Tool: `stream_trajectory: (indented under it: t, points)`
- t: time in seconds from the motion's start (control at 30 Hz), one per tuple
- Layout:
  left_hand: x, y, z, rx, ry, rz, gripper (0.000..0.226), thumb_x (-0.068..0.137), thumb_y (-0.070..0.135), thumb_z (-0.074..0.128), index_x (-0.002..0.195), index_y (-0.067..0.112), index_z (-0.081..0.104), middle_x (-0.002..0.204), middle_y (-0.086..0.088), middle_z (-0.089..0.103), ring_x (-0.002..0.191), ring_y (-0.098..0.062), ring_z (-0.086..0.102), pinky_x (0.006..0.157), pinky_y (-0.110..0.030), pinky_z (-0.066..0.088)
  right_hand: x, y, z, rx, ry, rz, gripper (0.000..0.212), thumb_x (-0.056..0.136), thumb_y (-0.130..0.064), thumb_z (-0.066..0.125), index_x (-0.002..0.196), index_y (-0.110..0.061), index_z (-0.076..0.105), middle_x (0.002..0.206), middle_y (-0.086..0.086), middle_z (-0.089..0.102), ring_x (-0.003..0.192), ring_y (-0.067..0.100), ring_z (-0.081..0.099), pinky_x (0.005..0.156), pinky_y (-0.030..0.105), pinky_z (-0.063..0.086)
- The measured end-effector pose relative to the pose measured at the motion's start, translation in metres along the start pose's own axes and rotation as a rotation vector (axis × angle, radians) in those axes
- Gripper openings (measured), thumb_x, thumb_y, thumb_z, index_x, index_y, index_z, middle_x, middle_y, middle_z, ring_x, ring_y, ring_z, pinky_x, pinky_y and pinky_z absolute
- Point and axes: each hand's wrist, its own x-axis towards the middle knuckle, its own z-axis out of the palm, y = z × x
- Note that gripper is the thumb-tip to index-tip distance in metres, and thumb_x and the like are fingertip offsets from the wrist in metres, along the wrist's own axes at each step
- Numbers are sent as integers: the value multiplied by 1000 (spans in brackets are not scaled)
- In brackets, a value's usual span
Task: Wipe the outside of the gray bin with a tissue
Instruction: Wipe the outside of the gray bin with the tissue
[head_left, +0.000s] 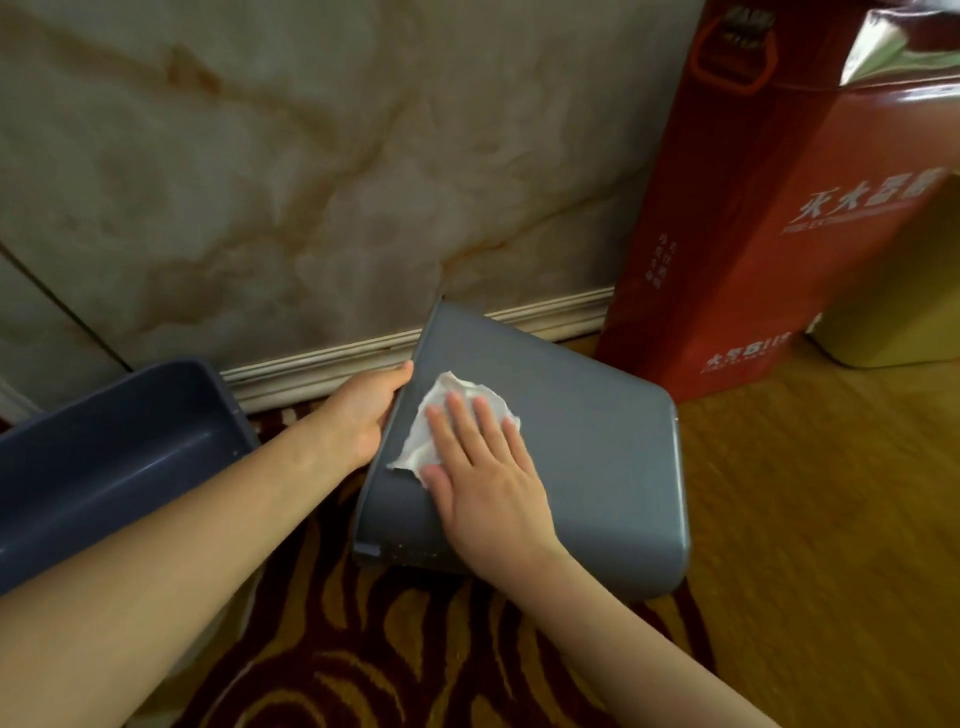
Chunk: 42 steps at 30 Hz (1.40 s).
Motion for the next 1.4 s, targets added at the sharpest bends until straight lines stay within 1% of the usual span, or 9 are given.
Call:
stream_trajectory:
  t: [0.23, 0.43, 0.7, 0.77, 0.87, 0.97, 1.1, 1.2, 1.4]
  points:
    - [7, -5, -5, 134, 160, 105, 28, 92, 36, 52, 79, 15, 66, 71, -1, 73, 63, -17, 69, 55, -29, 53, -14, 99, -12, 27, -56, 557, 54, 100, -34, 20, 149, -14, 8, 158, 10, 7, 145, 24, 3, 118, 42, 6]
    - [6, -4, 3, 191, 195, 170, 27, 94, 31, 49, 79, 15, 65, 82, -2, 67, 73, -17, 63, 61, -31, 50, 26, 166, -27, 188, -78, 694, 43, 99, -20, 30, 136, 2, 30, 143, 21, 33, 132, 34, 30, 107, 43, 29]
    - [9, -12, -5, 221, 278, 172, 29, 94, 32, 50, 75, 16, 64, 77, 0, 66, 68, -15, 63, 56, -27, 48, -10, 149, -24, 43, -75, 668, 44, 101, -20, 26, 141, -5, 21, 152, 15, 22, 116, 38, 51, 71, 37, 42]
    - [9, -12, -9, 221, 276, 154, 28, 93, 33, 50, 76, 16, 64, 79, 0, 67, 70, -16, 64, 57, -28, 49, -35, 131, -20, -60, -110, 638, 45, 100, -19, 23, 143, -5, 20, 153, 16, 18, 133, 34, 36, 87, 35, 45]
    - [8, -11, -12, 184, 268, 104, 26, 92, 33, 53, 78, 14, 65, 81, -3, 69, 72, -18, 65, 59, -30, 51, -66, 103, -14, -209, -135, 513, 47, 99, -16, 18, 145, -7, 18, 156, 14, 11, 144, 30, 5, 116, 34, 16]
    - [7, -6, -12, 125, 246, 39, 23, 90, 33, 56, 88, 13, 65, 84, -4, 71, 73, -20, 67, 62, -31, 53, -77, 59, -9, -76, -80, 450, 51, 100, -22, 25, 148, -10, 11, 157, 14, 9, 145, 26, -1, 118, 34, 0]
    - [9, -1, -8, 84, 157, -14, 27, 92, 35, 52, 80, 14, 66, 54, 0, 72, 48, -14, 68, 48, -25, 54, -57, 10, 1, 36, -30, 214, 52, 98, -23, 35, 146, -15, 15, 154, 10, 10, 141, 25, -3, 114, 41, -2]
    - [4, 1, -4, 81, 119, -34, 33, 92, 37, 48, 78, 13, 66, 53, -3, 71, 48, -15, 68, 56, -28, 54, -44, -11, 2, -9, -29, 51, 57, 92, -21, 52, 143, -11, 29, 151, 13, 26, 140, 28, 15, 112, 49, 14]
    - [-9, -2, 8, 54, 120, 33, 44, 97, 40, 35, 81, 11, 64, 58, -5, 71, 48, -16, 67, 44, -20, 53, 18, 2, -8, 100, -12, -12, 50, 99, -28, 32, 144, -8, 25, 154, 13, 22, 143, 27, 14, 117, 39, 9]
